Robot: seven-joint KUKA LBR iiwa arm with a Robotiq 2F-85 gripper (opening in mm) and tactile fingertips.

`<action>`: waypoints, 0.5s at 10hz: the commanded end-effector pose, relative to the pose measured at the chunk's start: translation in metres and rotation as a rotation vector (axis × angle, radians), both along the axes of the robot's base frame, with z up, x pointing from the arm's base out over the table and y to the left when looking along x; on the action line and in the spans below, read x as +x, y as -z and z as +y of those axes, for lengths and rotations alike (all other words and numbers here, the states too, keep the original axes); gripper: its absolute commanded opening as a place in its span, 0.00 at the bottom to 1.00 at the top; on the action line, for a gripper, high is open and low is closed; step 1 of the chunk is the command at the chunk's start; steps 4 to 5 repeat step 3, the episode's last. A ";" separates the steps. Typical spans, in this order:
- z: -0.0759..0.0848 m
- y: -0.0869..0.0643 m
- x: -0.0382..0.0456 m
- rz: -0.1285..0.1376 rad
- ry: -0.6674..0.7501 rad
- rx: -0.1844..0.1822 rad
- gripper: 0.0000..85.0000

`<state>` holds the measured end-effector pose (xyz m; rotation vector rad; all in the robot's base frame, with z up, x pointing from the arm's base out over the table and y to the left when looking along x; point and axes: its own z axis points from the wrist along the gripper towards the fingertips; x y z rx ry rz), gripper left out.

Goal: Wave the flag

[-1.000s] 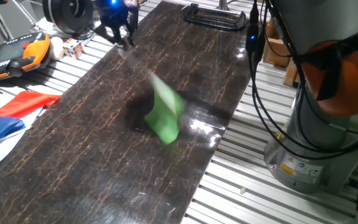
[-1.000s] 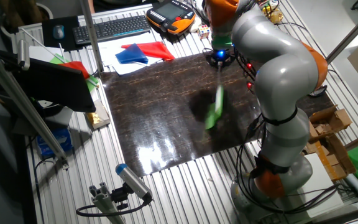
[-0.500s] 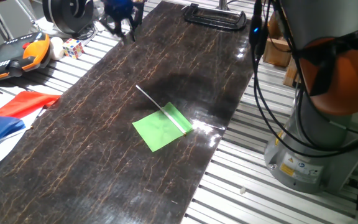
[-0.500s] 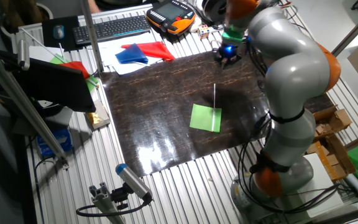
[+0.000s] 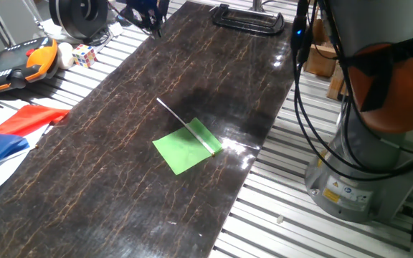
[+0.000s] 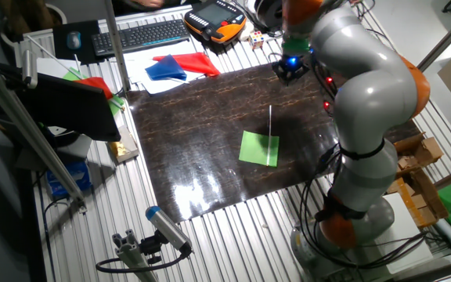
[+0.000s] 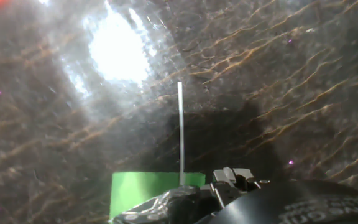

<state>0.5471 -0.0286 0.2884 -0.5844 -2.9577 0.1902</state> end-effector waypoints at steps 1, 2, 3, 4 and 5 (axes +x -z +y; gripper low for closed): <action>0.000 0.001 0.0001 0.001 -0.199 -0.005 0.01; -0.001 0.001 -0.0008 -0.002 -0.201 -0.002 0.01; -0.001 0.001 -0.0016 0.005 -0.204 0.004 0.01; -0.001 0.001 -0.0016 0.005 -0.204 0.004 0.01; -0.001 0.001 -0.0016 0.005 -0.204 0.004 0.01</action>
